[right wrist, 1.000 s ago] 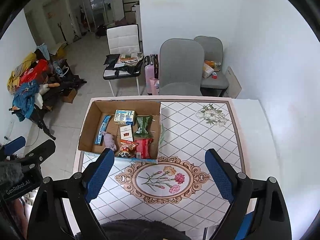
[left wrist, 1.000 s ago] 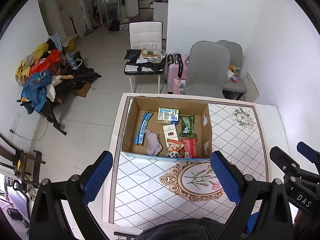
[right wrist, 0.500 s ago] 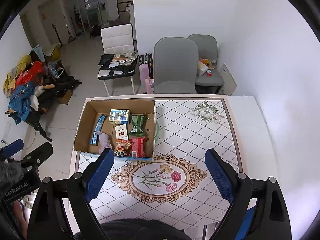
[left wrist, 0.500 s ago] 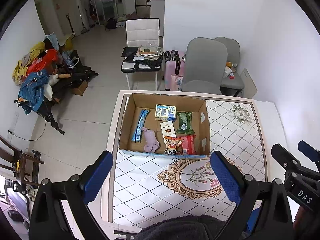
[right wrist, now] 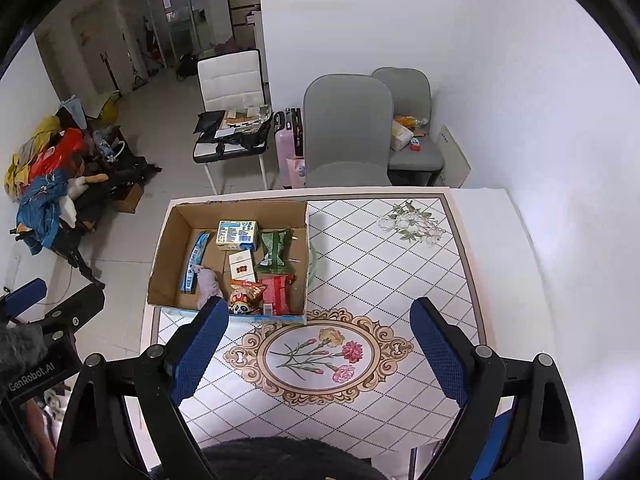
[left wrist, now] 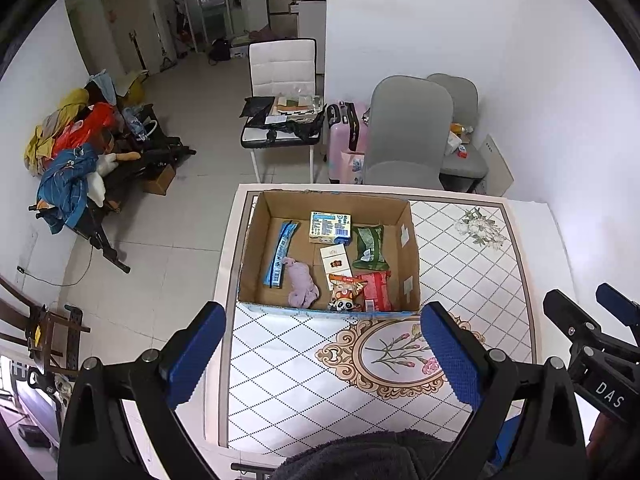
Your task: Organize soft objects
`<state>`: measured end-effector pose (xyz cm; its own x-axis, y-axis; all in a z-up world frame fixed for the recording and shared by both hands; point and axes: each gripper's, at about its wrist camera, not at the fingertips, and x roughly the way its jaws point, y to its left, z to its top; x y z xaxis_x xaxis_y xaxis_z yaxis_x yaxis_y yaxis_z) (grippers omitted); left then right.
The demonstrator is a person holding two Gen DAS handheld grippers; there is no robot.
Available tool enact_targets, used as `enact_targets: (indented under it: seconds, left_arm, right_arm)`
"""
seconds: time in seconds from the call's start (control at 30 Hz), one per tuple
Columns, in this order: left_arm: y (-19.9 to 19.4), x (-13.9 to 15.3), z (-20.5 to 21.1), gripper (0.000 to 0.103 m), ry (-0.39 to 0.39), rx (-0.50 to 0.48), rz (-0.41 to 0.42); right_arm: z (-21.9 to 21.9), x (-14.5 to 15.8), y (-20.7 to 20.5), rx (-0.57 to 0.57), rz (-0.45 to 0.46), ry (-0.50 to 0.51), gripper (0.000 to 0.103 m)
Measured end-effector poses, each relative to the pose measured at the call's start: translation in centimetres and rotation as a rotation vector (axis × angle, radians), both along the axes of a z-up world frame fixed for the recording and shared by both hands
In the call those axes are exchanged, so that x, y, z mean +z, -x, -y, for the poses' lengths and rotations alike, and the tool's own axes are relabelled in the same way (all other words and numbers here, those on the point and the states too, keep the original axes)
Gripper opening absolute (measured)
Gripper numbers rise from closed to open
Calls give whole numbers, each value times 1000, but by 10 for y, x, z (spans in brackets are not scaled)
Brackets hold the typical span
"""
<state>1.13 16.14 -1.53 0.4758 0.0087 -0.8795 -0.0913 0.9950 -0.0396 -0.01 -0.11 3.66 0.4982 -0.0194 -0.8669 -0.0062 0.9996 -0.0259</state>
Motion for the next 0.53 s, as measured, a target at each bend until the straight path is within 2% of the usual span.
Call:
enact_targets:
  seconds: [0.53]
  left_arm:
    - [-4, 5, 1, 100, -4, -12, 8]
  right_arm:
    - [-1, 2, 3, -17, 6, -9, 94]
